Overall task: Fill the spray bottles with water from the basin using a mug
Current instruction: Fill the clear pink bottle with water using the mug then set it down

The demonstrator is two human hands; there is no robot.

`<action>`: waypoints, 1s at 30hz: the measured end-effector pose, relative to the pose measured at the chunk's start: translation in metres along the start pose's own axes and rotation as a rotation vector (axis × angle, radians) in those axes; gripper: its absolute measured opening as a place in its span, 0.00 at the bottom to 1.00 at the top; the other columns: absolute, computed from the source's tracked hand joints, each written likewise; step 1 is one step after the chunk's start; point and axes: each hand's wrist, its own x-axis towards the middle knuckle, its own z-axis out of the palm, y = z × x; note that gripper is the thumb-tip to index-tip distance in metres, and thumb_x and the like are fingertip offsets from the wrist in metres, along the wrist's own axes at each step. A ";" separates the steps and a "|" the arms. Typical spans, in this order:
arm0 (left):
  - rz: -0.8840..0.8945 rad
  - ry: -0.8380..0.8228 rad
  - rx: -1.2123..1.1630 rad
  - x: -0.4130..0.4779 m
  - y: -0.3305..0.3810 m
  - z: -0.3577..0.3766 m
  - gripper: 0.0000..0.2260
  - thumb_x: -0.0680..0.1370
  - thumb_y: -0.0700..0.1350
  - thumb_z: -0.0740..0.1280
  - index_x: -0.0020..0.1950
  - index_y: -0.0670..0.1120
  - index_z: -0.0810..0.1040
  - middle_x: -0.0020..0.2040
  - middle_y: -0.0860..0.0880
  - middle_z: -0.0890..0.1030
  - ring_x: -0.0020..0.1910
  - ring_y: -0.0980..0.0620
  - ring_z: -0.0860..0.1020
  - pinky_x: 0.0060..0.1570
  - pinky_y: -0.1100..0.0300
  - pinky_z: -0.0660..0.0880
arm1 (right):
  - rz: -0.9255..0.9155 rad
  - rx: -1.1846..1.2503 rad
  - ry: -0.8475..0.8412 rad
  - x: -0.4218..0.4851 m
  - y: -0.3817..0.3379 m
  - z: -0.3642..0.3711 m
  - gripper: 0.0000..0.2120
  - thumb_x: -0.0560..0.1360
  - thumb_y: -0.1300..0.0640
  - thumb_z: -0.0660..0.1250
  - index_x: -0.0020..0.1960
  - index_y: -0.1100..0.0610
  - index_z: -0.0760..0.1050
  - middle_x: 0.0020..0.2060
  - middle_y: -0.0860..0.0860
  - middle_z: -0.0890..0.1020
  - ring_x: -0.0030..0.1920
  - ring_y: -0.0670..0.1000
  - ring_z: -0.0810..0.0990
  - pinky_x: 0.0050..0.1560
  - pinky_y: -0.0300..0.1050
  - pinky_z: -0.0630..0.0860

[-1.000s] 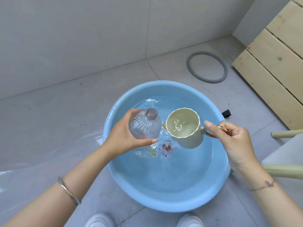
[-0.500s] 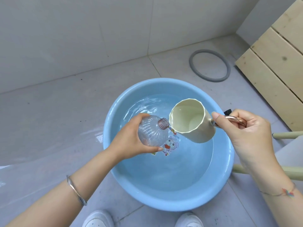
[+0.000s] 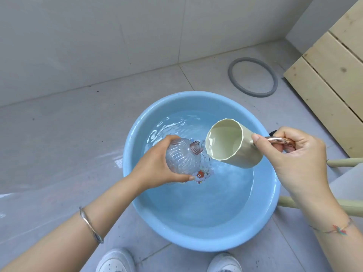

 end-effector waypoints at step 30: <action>-0.019 -0.002 0.074 -0.002 0.005 0.001 0.44 0.58 0.62 0.81 0.69 0.58 0.65 0.64 0.65 0.72 0.64 0.62 0.71 0.65 0.58 0.70 | -0.327 -0.243 0.003 0.001 -0.006 0.007 0.19 0.68 0.53 0.69 0.28 0.56 0.61 0.33 0.52 0.69 0.34 0.48 0.66 0.39 0.42 0.62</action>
